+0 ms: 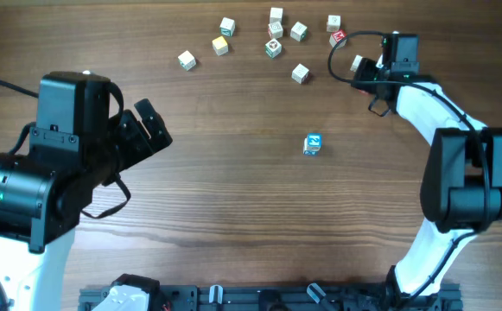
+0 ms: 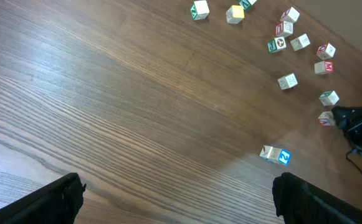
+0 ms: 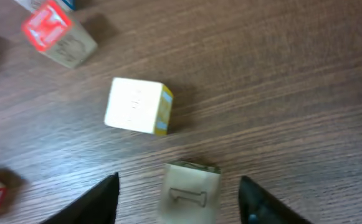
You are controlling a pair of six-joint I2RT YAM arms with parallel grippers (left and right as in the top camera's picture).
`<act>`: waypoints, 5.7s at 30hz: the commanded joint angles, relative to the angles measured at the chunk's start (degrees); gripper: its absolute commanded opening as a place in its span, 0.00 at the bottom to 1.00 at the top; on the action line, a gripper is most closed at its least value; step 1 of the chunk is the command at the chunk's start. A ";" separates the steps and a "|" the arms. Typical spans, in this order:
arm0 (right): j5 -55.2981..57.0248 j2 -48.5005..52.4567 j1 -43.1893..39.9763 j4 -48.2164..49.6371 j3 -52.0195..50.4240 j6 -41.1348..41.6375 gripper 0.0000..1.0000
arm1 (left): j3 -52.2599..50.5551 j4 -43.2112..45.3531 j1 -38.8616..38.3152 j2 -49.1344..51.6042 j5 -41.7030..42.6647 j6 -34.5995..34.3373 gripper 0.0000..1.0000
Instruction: Form a tower
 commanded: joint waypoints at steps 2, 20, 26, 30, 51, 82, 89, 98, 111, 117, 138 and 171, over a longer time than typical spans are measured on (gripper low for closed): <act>1.42 5.16 -0.92 0.98 1.14 1.60 0.49 | 0.07 0.13 -0.26 -0.02 -0.79 -0.13 1.00; -16.65 -16.81 -1.05 -56.24 1.14 -8.20 0.12 | 0.07 0.13 -0.24 -0.02 -0.79 -0.13 1.00; -16.70 -13.44 -0.68 -66.99 0.87 -9.14 0.12 | 0.07 0.13 -0.26 -0.02 -0.79 -0.13 1.00; -15.41 -2.86 -0.68 -60.52 0.37 -9.11 0.13 | 0.07 0.13 -0.24 -0.02 -0.79 -0.11 1.00; -15.21 3.15 -1.07 -55.63 11.52 -8.09 1.00 | 0.07 0.13 -0.24 -0.02 -0.79 -0.13 1.00; 2.03 -14.14 9.92 -33.18 -17.33 -1.99 0.77 | 0.07 0.13 -0.26 -0.02 -0.79 -0.13 1.00; 1.14 -14.12 7.89 -30.67 -17.25 -1.88 0.56 | 0.07 0.13 -0.26 -0.02 -0.79 -0.13 1.00; -1.95 -14.16 7.89 -34.64 -14.29 -1.55 0.22 | 0.07 0.13 -0.24 -0.02 -0.79 -0.13 1.00; -13.20 -13.88 14.40 -50.36 12.94 -1.84 0.16 | 0.07 0.13 -0.26 -0.02 -0.79 -0.13 1.00; 1.18 -12.48 22.91 -47.21 10.91 1.16 0.21 | 0.07 0.13 -0.26 -0.02 -0.79 -0.13 1.00; -0.98 -9.88 21.24 -46.84 7.69 5.46 0.20 | 0.07 0.13 -0.26 -0.02 -0.79 -0.13 1.00; -3.56 -9.86 21.29 -44.17 5.44 5.51 0.33 | 0.07 0.13 -0.24 -0.02 -0.79 -0.13 1.00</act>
